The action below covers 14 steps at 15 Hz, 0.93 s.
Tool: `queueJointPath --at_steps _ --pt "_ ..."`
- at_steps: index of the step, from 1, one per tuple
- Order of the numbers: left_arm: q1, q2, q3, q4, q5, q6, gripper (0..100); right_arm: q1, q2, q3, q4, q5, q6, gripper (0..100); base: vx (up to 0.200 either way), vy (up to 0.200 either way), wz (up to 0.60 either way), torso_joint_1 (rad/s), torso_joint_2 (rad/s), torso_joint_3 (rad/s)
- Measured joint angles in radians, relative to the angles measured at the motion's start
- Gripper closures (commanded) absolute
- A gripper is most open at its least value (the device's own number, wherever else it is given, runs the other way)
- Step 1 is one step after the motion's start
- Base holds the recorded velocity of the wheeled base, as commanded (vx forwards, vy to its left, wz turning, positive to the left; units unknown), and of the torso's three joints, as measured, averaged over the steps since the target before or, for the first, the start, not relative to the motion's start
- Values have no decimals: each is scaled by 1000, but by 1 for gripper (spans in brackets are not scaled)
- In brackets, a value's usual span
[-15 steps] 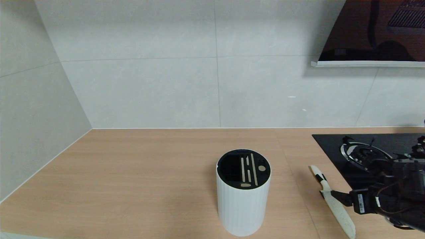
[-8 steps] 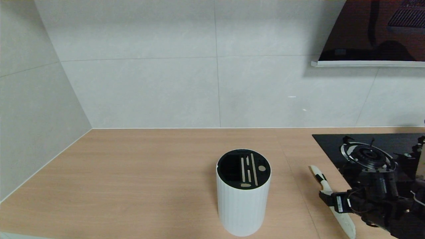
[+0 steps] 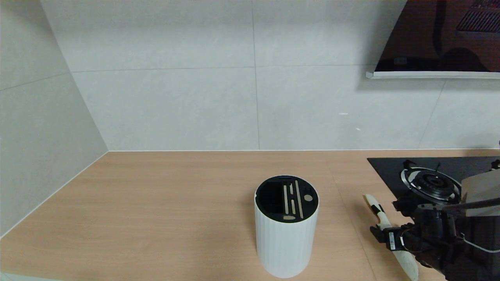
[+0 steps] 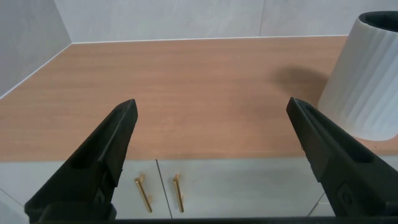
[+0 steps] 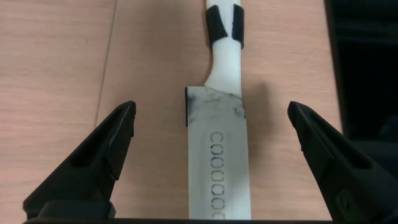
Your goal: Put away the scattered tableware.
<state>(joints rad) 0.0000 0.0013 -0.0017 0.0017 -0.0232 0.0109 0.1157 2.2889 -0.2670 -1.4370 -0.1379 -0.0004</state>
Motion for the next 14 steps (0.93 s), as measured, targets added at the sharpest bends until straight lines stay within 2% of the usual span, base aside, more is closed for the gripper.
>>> queueJointPath --at_steps 11,12,14 --pt "0 0 0 0 0 0 0 -18 57 -28 -6 1 0 0 0 0 0 0 0 0" --pt "0 0 0 0 0 0 0 -21 60 -28 -6 2 0 100 0 0 0 0 0 0" --pt "0 0 0 0 0 0 0 -22 63 -31 -6 6 1 100 0 0 0 0 0 0"
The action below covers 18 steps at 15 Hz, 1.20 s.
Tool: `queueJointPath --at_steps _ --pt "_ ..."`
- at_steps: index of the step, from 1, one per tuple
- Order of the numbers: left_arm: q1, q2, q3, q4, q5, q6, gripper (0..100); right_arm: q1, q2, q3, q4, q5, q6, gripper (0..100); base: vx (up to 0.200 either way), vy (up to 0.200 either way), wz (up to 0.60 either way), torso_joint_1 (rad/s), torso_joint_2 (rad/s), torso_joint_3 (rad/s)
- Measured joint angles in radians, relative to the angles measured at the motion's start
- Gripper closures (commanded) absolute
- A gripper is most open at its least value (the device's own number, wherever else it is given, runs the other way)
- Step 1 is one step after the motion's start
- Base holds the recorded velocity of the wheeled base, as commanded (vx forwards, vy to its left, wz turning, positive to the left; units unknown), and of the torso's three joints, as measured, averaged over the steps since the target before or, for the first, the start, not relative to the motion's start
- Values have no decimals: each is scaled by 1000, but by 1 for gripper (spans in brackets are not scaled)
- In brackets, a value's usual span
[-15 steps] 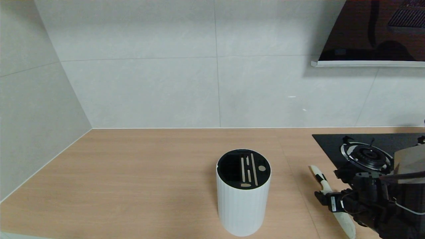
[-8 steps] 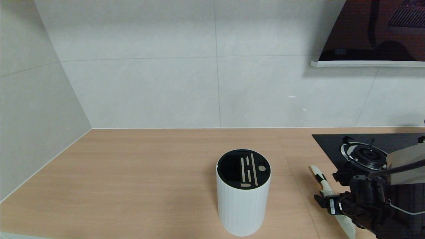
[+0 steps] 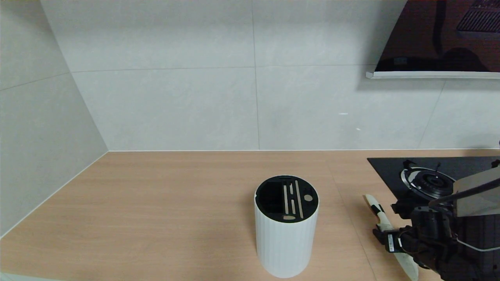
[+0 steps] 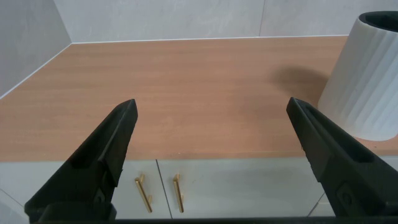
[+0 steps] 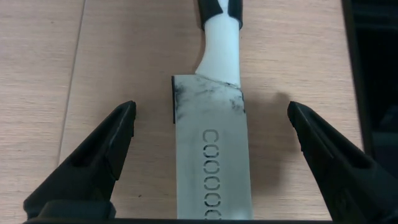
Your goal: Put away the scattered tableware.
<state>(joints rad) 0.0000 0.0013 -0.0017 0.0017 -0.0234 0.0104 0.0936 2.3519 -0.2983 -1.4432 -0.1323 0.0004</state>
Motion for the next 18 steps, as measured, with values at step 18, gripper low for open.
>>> queueJointPath --at_steps 18 --pt "0 0 0 -2 -1 5 0 96 -230 80 7 -49 1 100 0 0 0 0 0 0"
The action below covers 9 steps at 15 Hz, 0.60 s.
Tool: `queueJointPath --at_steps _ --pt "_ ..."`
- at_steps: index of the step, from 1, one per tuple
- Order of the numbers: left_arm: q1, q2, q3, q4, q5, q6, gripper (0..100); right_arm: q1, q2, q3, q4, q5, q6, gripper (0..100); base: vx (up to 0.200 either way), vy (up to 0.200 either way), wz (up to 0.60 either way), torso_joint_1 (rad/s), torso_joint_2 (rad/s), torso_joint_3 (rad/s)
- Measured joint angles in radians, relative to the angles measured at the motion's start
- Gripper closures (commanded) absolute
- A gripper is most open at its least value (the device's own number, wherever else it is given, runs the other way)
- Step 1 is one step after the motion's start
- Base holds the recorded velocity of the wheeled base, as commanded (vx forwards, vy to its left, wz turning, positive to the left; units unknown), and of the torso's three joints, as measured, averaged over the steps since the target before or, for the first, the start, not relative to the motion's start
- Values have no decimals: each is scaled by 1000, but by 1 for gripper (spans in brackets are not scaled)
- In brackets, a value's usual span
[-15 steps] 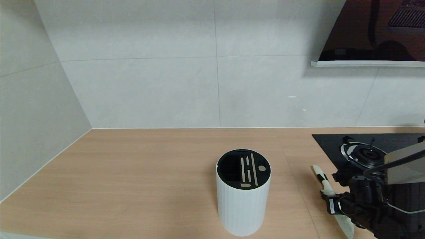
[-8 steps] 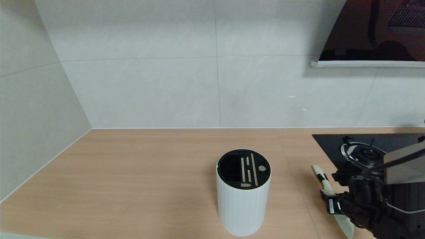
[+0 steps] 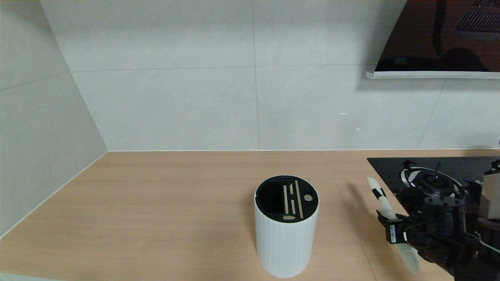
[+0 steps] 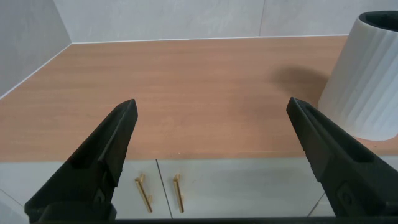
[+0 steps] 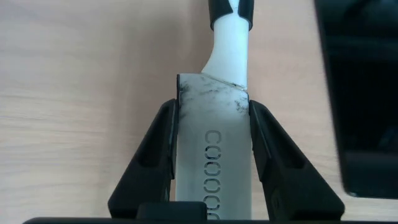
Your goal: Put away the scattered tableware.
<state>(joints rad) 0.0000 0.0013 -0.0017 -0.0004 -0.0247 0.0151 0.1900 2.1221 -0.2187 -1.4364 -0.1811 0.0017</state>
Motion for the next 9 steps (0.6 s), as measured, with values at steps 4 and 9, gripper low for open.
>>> queueJointPath --at_steps 4,9 --pt "0 0 -18 -4 -3 -3 0 68 -163 20 76 -28 0 100 0 0 0 0 0 0" --pt "-14 64 -202 97 -259 -2 0 94 -385 -80 339 -43 0 100 0 0 0 0 0 0"
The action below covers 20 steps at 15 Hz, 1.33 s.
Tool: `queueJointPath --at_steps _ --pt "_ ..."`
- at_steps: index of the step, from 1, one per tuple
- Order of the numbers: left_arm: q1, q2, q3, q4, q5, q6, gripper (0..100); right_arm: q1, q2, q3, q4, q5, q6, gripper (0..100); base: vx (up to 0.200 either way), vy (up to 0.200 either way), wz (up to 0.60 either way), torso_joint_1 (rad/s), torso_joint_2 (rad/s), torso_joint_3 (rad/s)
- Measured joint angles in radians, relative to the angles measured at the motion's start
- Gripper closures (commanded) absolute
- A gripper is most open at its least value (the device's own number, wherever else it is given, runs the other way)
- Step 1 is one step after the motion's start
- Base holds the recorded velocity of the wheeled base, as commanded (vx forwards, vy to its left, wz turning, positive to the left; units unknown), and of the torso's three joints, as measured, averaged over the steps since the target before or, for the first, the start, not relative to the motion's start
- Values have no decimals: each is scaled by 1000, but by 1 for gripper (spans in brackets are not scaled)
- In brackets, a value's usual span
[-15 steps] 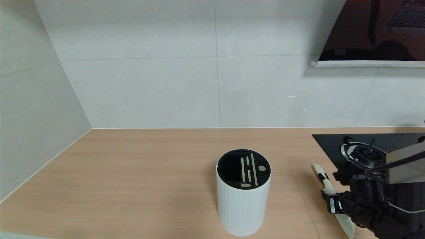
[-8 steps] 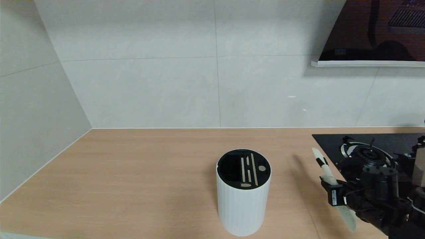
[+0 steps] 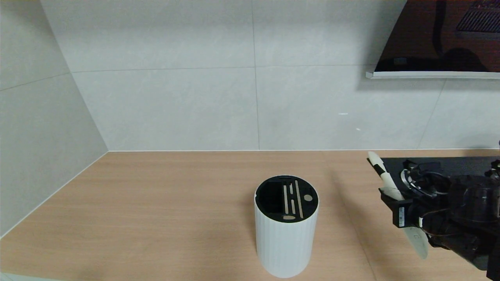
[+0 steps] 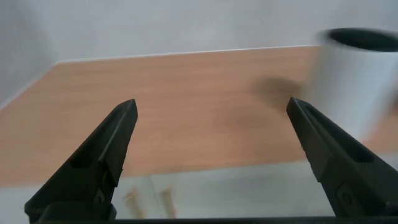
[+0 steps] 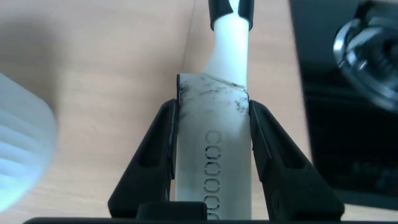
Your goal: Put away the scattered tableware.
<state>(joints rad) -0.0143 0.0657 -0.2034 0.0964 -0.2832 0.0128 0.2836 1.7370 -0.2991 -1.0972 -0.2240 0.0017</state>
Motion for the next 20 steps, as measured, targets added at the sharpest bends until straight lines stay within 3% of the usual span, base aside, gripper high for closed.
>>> queueJointPath --at_steps 4,7,10,13,14,16,18,19,20 --pt "-10 250 -187 8 -164 0 0 59 -107 -225 283 0 0 100 0 0 0 0 0 0" --pt "-32 506 -366 -3 -263 0 0 118 -120 -399 371 -15 2 100 0 0 0 0 0 0" --pt "-150 713 -487 -39 -298 -10 0 169 -123 -444 378 -19 3 100 0 0 0 0 0 0" --pt "-283 892 -508 -146 -302 -67 0 264 -123 -456 401 -22 4 100 0 0 0 0 0 0" --pt "-311 941 -500 -188 -303 -107 0 301 -124 -457 414 -24 16 100 0 0 0 0 0 0" --pt "-365 1032 -483 -274 -303 -235 0 367 -124 -462 422 -25 79 100 0 0 0 0 0 0" --pt "-413 1111 -476 -426 -303 -405 0 402 -113 -485 429 -25 94 100 0 0 0 0 0 0" --pt "-433 1159 -475 -559 -300 -496 0 410 -98 -516 440 -24 97 100 0 0 0 0 0 0" --pt "-446 1199 -477 -660 -290 -564 0 423 -85 -542 450 -24 100 100 0 0 0 0 0 0"
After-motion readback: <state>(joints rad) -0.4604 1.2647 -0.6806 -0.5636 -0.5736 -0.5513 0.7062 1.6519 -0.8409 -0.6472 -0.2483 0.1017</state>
